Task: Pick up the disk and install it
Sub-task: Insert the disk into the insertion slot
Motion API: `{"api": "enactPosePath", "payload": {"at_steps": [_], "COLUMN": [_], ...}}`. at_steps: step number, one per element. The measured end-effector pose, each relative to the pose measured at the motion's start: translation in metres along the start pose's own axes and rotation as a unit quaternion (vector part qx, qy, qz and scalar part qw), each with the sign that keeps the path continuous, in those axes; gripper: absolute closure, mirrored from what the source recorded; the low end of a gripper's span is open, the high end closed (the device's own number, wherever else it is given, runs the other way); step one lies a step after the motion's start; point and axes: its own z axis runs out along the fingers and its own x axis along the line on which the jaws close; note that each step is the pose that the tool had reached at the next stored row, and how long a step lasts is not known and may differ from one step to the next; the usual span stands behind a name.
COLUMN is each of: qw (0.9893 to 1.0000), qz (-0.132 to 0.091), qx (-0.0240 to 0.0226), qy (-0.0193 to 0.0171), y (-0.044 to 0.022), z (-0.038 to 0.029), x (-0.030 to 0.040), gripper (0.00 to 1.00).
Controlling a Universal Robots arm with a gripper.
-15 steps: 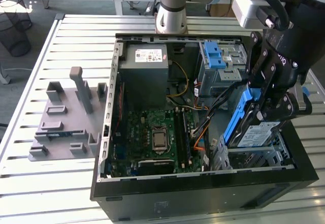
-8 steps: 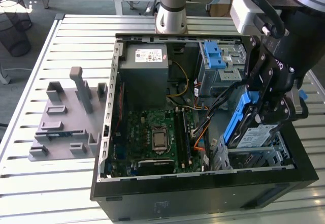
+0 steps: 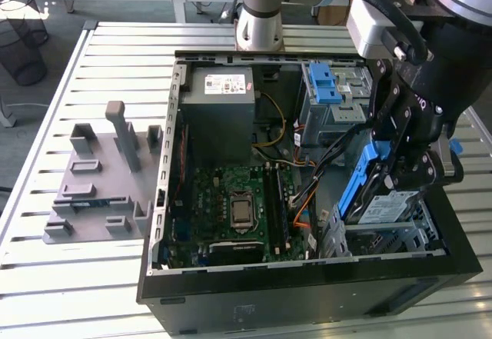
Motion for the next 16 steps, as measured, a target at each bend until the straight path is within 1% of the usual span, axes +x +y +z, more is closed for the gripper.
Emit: {"api": "enactPosePath", "payload": {"at_steps": [4,16], "qw": [1.0000,1.0000], "qz": [0.000,0.000], "qx": [0.0000,0.0000], "qy": [-0.0001,-0.0001], "y": [0.0000,0.0001], "z": [0.0024,0.0135], "x": [0.0000,-0.0003], "gripper": [0.64,0.64]}}
